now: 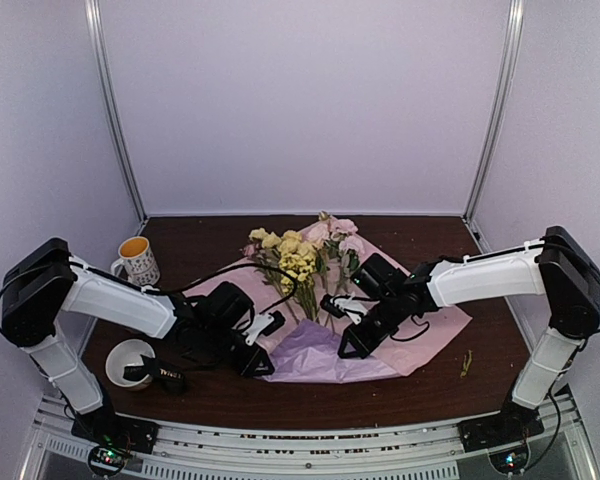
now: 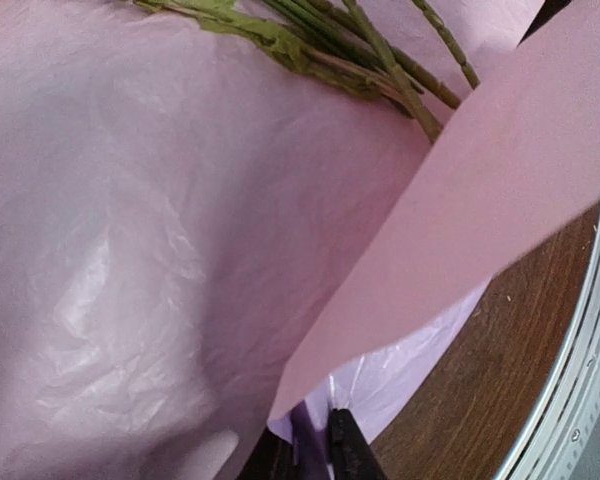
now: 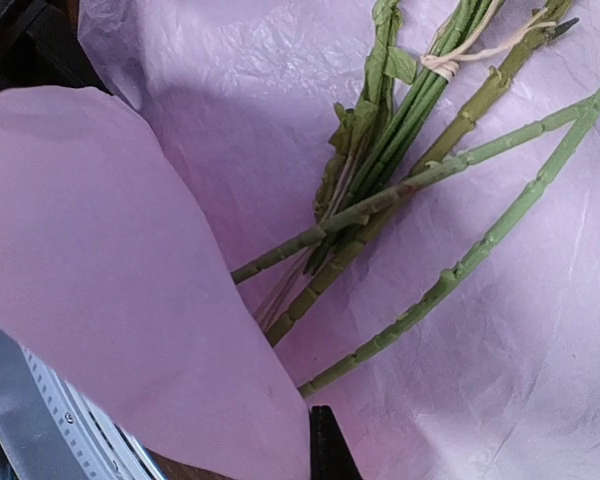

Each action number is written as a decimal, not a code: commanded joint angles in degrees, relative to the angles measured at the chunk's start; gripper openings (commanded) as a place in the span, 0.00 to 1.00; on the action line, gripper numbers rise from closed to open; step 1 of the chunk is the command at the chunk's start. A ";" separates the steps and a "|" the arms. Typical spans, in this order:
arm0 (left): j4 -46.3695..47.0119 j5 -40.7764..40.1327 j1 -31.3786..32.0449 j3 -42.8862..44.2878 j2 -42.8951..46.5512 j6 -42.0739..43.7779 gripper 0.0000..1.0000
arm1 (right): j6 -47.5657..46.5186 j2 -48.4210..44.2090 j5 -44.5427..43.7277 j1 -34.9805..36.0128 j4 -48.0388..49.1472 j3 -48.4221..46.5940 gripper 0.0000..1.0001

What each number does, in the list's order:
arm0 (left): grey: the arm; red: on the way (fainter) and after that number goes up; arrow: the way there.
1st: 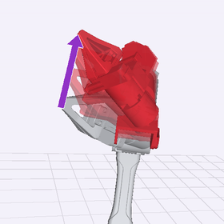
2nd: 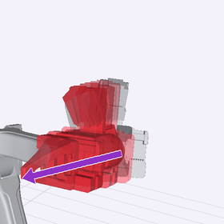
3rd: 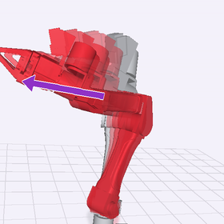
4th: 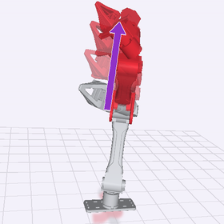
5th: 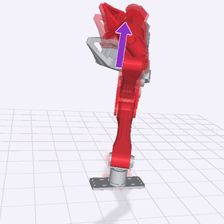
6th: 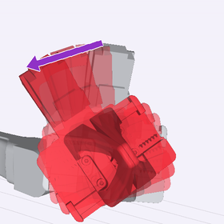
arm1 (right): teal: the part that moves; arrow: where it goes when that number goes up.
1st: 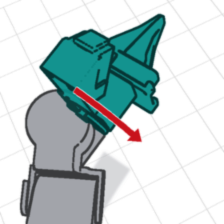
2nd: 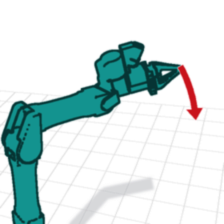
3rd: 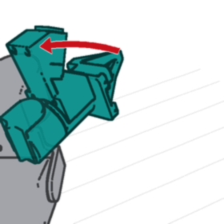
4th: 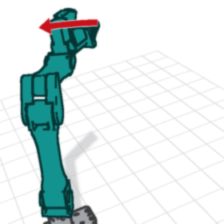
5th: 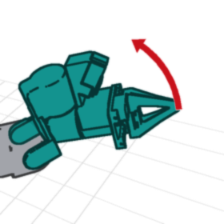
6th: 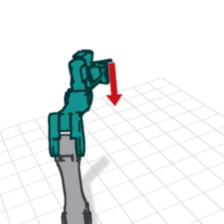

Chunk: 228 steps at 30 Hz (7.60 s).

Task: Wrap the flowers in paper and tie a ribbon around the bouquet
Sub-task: Adjust the 1/4-folded wrapping paper at the center of the board, then pass from the left arm to the right, then fold the one-fourth-folded wrapping paper at the center of the board.

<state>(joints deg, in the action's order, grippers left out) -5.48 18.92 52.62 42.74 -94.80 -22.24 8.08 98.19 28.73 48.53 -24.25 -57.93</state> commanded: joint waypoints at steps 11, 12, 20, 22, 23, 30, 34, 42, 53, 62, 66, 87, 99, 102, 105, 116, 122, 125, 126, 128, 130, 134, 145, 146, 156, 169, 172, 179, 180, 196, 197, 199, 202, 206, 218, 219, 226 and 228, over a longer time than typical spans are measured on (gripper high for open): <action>-3.68 -4.84 2.22 -2.33 0.41 -1.22 0.00 | 3.49 -7.76 -12.69 0.12 -5.79 -1.19 0.15; -5.30 -5.30 2.22 -1.89 0.74 -0.16 0.00 | 3.83 -9.25 -14.04 0.12 -7.15 -1.44 0.16; -11.19 -6.33 1.88 -1.78 2.00 6.48 0.01 | 4.75 -21.28 -17.06 7.92 3.56 5.65 0.21; -12.35 -6.15 1.87 -0.70 1.81 8.48 0.02 | 4.16 -19.38 -8.76 10.31 11.82 6.50 0.21; -12.71 -6.03 1.83 -0.12 1.40 8.86 0.02 | 3.69 -17.06 -6.77 10.72 13.09 5.47 0.20; -10.73 -1.62 -1.32 -2.45 2.07 9.05 0.01 | -1.16 -2.87 -9.27 10.88 5.63 -0.94 0.15; -10.87 0.29 -1.57 -1.07 1.73 10.69 0.03 | -2.22 -0.94 -9.52 10.86 9.81 3.38 0.15; -7.65 4.31 -4.45 -3.24 2.46 8.66 0.07 | -0.40 3.94 -13.04 10.87 11.38 6.31 0.11; -1.47 7.38 -4.46 -5.18 1.85 3.00 0.08 | 6.69 -3.98 -6.88 15.43 11.05 1.18 0.10; -4.56 4.56 -4.54 -3.72 1.03 4.31 0.08 | 26.46 2.91 -4.27 16.95 22.07 0.77 0.09; -4.83 4.00 -4.54 -4.29 0.99 3.61 0.06 | 25.11 5.80 -7.82 16.88 14.96 -2.34 0.09; -21.35 -9.29 -15.18 -1.95 28.43 -8.32 0.49 | 29.32 10.75 -9.04 15.88 15.23 0.70 0.07; -17.60 -13.11 -26.22 -5.48 25.91 -12.06 0.56 | 28.47 11.16 -11.28 16.25 12.83 -0.78 0.07; -14.93 -12.74 -28.35 -6.24 25.04 -13.05 0.57 | 28.36 11.37 -11.55 16.32 12.82 -1.21 0.07; -12.90 -11.61 -30.20 -7.08 23.60 -14.07 0.57 | 28.81 11.41 -11.93 16.34 13.20 -0.85 0.07; -1.92 -3.87 -30.86 -4.83 14.95 -16.27 0.55 | 29.19 11.28 -12.90 16.88 12.89 -1.05 0.07; 0.48 -1.83 -30.90 -3.81 9.72 -17.29 0.43 | 29.10 10.26 -14.12 17.09 12.12 -0.78 0.07; 3.55 -0.52 -30.89 -4.93 10.05 -18.48 0.34 | 29.05 10.31 -14.14 17.18 12.12 -0.95 0.07; 4.43 -0.35 -30.84 -5.12 10.10 -18.61 0.34 | 29.03 10.46 -14.06 17.13 12.01 -1.08 0.07; 4.26 -0.33 -30.84 -4.85 9.46 -18.44 0.34 | 28.85 10.69 -13.97 17.19 11.82 -1.26 0.07; 4.44 0.33 -30.90 -4.69 8.36 -18.36 0.34 | 28.86 10.71 -13.97 17.13 11.77 -1.26 0.07; 5.56 1.41 -30.91 -6.30 7.79 -20.15 0.36 | 28.90 10.24 -14.02 17.19 11.79 -0.97 0.07; 11.47 0.64 -30.82 -14.99 12.30 -25.23 0.43 | 28.76 10.28 -14.14 17.33 11.84 -1.00 0.07; 11.87 1.11 -30.76 -14.45 11.83 -24.93 0.42 | 28.75 10.27 -14.14 17.36 11.79 -0.98 0.07; 9.39 -1.72 -30.40 -10.88 12.86 -21.82 0.00 | 27.78 8.49 -15.56 17.08 11.55 -1.60 0.07; 1.98 -7.00 -27.25 -7.77 15.97 -17.22 0.00 | 26.31 13.07 -13.00 12.49 10.07 -10.27 0.07; -1.85 -10.63 -24.43 -5.15 17.96 -14.63 0.00 | 26.83 15.29 -11.58 11.50 10.73 -9.97 0.07; -9.03 -13.75 -18.67 3.67 18.24 -10.94 0.00 | 29.83 17.13 -5.73 10.03 18.24 -6.90 0.07; -9.45 -13.49 -18.19 5.21 18.06 -10.78 0.00 | 30.24 17.12 -5.32 9.91 18.70 -6.30 0.07; -7.02 0.66 -13.85 31.41 -2.72 -10.54 0.00 | 32.13 13.44 -3.18 9.68 29.52 0.76 0.06; -6.33 1.54 -13.78 32.28 -4.46 -11.26 0.00 | 31.97 12.86 -3.01 9.69 30.12 0.99 0.06; -6.13 2.34 -13.77 34.13 -7.58 -12.77 0.00 | 31.46 11.41 -2.93 9.65 31.04 1.47 0.06; -4.69 2.87 -13.47 35.48 -10.83 -14.52 0.00 | 31.53 8.88 -3.44 9.22 32.69 3.08 0.07; -4.53 2.43 -12.77 38.26 -14.50 -14.83 0.00 | 33.64 4.52 -5.24 7.96 36.93 7.46 0.09; -5.25 2.25 -11.75 41.69 -18.99 -14.70 0.00 | 32.18 -7.76 -11.26 6.41 38.37 12.06 0.41; -5.25 2.34 -11.75 41.84 -19.07 -14.61 0.00 | 31.99 -7.43 -11.12 6.32 37.75 10.97 0.47; -6.39 2.41 -11.75 42.24 -19.00 -13.63 0.00 | 28.19 -2.75 -14.65 6.15 26.00 1.53 0.53; -6.39 2.47 -11.67 42.16 -18.97 -13.58 0.00 | 27.74 -1.45 -15.61 6.06 23.89 -0.79 0.54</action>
<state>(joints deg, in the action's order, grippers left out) -13.17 20.69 40.62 83.07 -113.12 -36.56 38.00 94.50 17.28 55.02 6.37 -54.81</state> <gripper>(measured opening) 0.007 0.533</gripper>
